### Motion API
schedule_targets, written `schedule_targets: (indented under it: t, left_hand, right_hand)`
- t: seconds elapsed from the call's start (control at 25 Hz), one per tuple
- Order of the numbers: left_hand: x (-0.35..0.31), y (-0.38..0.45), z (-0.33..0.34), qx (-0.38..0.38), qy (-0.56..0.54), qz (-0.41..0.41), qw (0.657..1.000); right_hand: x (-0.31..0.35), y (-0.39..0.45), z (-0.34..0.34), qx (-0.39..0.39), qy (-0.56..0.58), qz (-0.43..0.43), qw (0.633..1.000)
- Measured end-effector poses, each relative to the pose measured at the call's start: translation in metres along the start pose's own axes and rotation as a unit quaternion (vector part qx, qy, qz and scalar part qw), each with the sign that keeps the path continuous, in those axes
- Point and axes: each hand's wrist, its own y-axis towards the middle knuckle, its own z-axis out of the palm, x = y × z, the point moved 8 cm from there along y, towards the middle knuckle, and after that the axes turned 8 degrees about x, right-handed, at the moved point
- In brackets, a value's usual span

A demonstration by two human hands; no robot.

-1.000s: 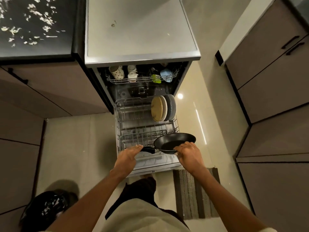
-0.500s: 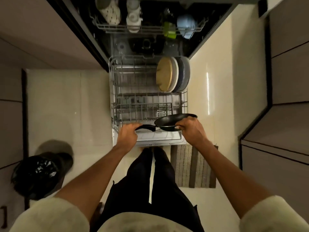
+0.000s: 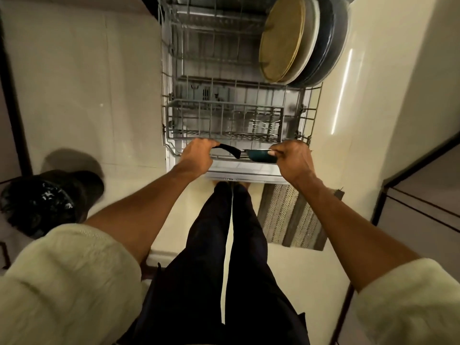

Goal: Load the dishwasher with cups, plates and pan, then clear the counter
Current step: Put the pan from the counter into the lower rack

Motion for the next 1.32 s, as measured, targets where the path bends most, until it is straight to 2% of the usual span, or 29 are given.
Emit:
schedule_targets:
  t: [0.4,0.56,0.76,0.92,1.16,1.32]
  left_hand:
    - [0.028,0.059,0.048,0.112,0.01,-0.007,0.994]
    - [0.042,0.077,0.066,0.14,0.057,-0.021,0.988]
    - [0.043,0.09,0.081,0.161,0.056,-0.013,0.985]
    - [0.042,0.09,0.086,0.143,0.05,-0.006,0.988]
    - [0.029,0.091,0.088,0.145,0.012,0.029,0.989]
    - [0.007,0.09,0.086,0.169,-0.048,0.032,0.984]
  right_hand:
    - [-0.016,0.072,0.046,0.09,0.027,0.018,0.995]
    - [-0.012,0.101,0.059,0.109,0.013,0.016,0.994]
    - [-0.012,0.13,0.064,0.098,0.02,0.025,0.995]
    - [-0.009,0.14,0.072,0.098,0.022,0.028,0.995]
    - [-0.003,0.13,0.066,0.032,-0.098,-0.012,0.995]
    - [-0.027,0.116,0.066,0.015,-0.118,0.035,0.992]
